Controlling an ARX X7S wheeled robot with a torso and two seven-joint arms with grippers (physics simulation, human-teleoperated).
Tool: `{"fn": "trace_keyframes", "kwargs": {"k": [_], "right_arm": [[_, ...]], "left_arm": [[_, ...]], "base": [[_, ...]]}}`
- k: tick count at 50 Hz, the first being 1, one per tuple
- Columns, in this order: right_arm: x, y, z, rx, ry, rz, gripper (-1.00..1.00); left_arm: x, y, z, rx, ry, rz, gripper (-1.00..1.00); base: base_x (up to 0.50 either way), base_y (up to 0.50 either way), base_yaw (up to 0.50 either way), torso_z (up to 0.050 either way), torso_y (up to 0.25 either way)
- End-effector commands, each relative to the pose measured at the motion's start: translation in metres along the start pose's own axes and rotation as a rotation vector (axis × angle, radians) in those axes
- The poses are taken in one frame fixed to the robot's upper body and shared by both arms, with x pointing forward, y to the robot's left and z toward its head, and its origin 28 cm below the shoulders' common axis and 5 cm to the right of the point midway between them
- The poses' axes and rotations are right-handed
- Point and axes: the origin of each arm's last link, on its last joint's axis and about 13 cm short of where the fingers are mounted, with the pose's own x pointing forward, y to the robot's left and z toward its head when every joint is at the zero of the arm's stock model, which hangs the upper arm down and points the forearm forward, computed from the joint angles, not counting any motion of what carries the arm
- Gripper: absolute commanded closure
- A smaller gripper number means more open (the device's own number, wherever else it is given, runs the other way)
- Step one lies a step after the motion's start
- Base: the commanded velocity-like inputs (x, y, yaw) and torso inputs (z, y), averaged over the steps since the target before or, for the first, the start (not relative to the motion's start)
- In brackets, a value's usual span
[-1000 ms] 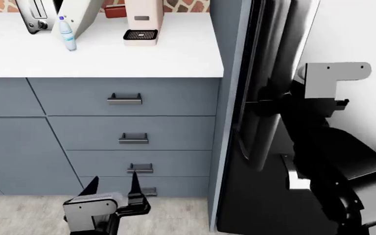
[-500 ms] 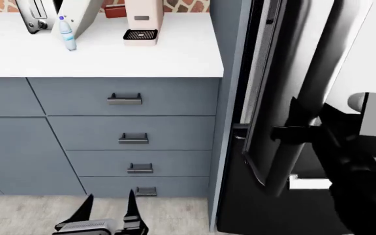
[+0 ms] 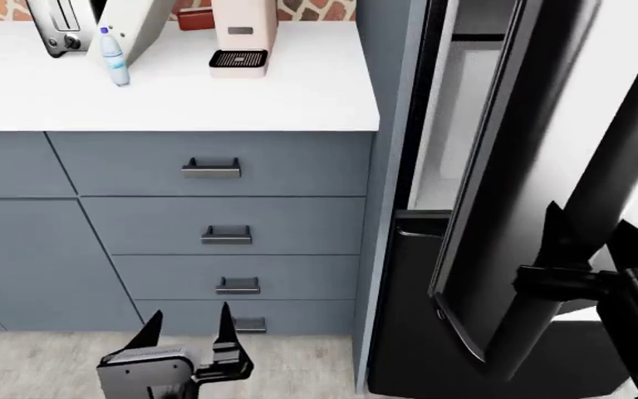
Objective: Open the fridge door
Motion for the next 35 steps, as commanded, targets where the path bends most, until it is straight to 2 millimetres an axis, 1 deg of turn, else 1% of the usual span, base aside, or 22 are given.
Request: {"fn": "trace_keyframes", "kwargs": {"k": [1,5,8,11,12,14,16,18,20,24,32,33,34,35], "right_arm": [[-0.023,0.003,0.003,-0.011,-0.047,0.102,1.0],[-0.028,0.001,0.004,-0.012,-0.051,0.097,1.0],[-0.026,0.002,0.003,-0.011,-0.051,0.096,1.0],[-0.027,0.002,0.002,-0.01,-0.056,0.093,1.0],[-0.028,0.002,0.002,-0.008,-0.057,0.091,1.0],[-0.026,0.003,0.001,-0.008,-0.055,0.091,1.0],[-0.025,0.004,0.001,-0.01,-0.054,0.092,1.0],[-0.025,0.004,0.001,-0.013,-0.057,0.089,1.0],[-0.025,0.003,0.001,-0.017,-0.051,0.086,1.0],[-0.027,0.003,0.003,-0.024,-0.051,0.079,1.0],[-0.031,0.002,0.003,-0.028,-0.046,0.066,1.0],[-0.032,0.002,0.003,-0.028,-0.047,0.07,-1.0],[-0.035,0.001,0.002,-0.028,-0.046,0.064,1.0],[-0.036,0.0,0.002,-0.025,-0.05,0.06,1.0]], "left_arm": [[0.015,-0.001,0.003,0.003,-0.001,-0.001,-1.0],[0.011,-0.001,0.002,0.009,-0.005,-0.001,-1.0],[0.006,0.0,0.002,0.023,-0.002,0.008,-1.0],[0.01,-0.001,0.0,0.086,0.025,0.006,-1.0],[0.013,-0.001,0.003,0.128,-0.002,0.004,-1.0],[0.017,0.0,0.005,0.159,-0.014,0.017,-1.0],[0.032,0.001,0.008,0.241,-0.046,0.009,-1.0],[0.051,0.002,0.011,0.252,-0.047,0.008,-1.0],[0.059,0.004,0.017,0.262,-0.055,0.011,-1.0],[0.062,0.003,0.023,0.265,-0.051,-0.002,-1.0],[0.06,0.003,0.022,0.27,-0.04,-0.003,-1.0],[0.06,0.003,0.023,0.268,-0.04,-0.004,-1.0],[0.059,0.003,0.023,0.268,-0.041,-0.004,-1.0],[0.057,0.002,0.024,0.269,-0.043,-0.007,-1.0]], "base": [[0.0,0.0,0.0,0.0,0.0],[0.0,0.0,0.0,0.0,0.002],[0.0,0.0,0.0,0.003,0.0],[0.0,0.0,0.0,0.0,0.004],[-0.01,0.0,0.0,0.0,0.0],[0.0,0.0,0.0,0.0,0.0],[0.0,0.0,0.0,0.0,0.005],[0.0,0.0,0.0,0.0,0.0],[0.0,0.0,0.0,0.0,0.005],[0.0,0.0,0.0,0.0,0.0],[0.0,0.0,0.0,0.001,0.003],[0.0,0.0,0.0,0.0,0.01],[0.0,0.0,0.0,0.0,0.0],[0.0,0.0,0.0,0.0,0.0]]}}
